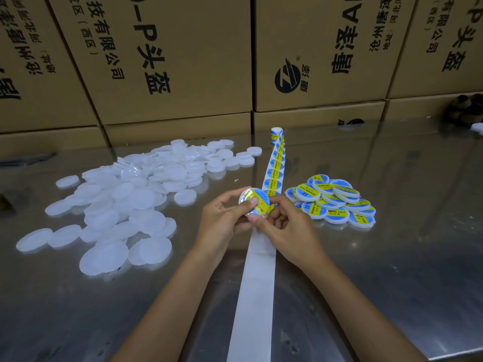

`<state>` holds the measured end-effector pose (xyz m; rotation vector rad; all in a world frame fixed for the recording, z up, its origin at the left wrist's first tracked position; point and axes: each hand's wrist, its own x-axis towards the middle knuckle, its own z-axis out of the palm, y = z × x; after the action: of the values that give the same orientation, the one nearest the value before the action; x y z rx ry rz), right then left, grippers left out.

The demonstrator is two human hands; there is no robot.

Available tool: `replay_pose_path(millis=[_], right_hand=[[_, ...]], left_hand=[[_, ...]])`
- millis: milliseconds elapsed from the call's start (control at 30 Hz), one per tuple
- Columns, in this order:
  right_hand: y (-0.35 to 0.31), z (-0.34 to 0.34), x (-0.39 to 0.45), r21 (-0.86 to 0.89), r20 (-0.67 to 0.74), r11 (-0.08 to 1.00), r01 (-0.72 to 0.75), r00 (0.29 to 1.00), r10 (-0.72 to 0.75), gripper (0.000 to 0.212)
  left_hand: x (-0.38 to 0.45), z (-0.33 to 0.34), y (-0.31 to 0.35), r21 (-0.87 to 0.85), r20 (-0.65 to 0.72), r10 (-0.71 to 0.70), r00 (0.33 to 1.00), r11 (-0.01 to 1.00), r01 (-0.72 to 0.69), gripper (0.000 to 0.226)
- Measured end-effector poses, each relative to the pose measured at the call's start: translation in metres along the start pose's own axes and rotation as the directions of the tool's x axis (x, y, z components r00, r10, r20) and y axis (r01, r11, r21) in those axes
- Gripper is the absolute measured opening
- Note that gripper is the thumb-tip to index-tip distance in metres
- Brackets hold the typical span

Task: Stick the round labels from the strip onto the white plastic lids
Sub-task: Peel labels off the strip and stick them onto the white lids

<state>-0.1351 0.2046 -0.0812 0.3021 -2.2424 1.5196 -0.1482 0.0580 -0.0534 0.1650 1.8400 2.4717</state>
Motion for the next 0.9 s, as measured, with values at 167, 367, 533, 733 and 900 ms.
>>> replay_pose_path(millis=[167, 367, 533, 733, 900], right_hand=[[-0.0030, 0.0000, -0.0027, 0.073, 0.031, 0.997, 0.021, 0.999, -0.024, 0.038], [-0.0066, -0.0064, -0.0042, 0.218, 0.074, 0.976, -0.020, 0.997, 0.003, 0.038], [-0.0046, -0.0056, -0.0028, 0.195, 0.063, 0.980, -0.047, 0.997, 0.035, 0.040], [-0.0015, -0.0034, -0.0038, 0.001, 0.044, 1.000, -0.016, 0.999, 0.016, 0.047], [0.0000, -0.0050, -0.0033, -0.102, 0.028, 0.994, 0.047, 0.999, -0.044, 0.048]], left_hand=[[-0.0001, -0.0008, 0.0016, -0.050, 0.019, 0.001, 1.000, 0.999, 0.000, 0.029], [0.0005, -0.0023, 0.0044, -0.038, 0.080, -0.043, 0.996, 0.998, 0.046, 0.051], [-0.0003, -0.0028, 0.0064, 0.013, 0.091, -0.032, 0.995, 0.999, 0.031, 0.036], [-0.0027, -0.0001, 0.0055, 0.120, 0.055, 0.039, 0.998, 0.992, -0.045, 0.021], [-0.0023, -0.0010, 0.0045, 0.132, 0.042, 0.035, 0.998, 0.990, -0.041, 0.020]])
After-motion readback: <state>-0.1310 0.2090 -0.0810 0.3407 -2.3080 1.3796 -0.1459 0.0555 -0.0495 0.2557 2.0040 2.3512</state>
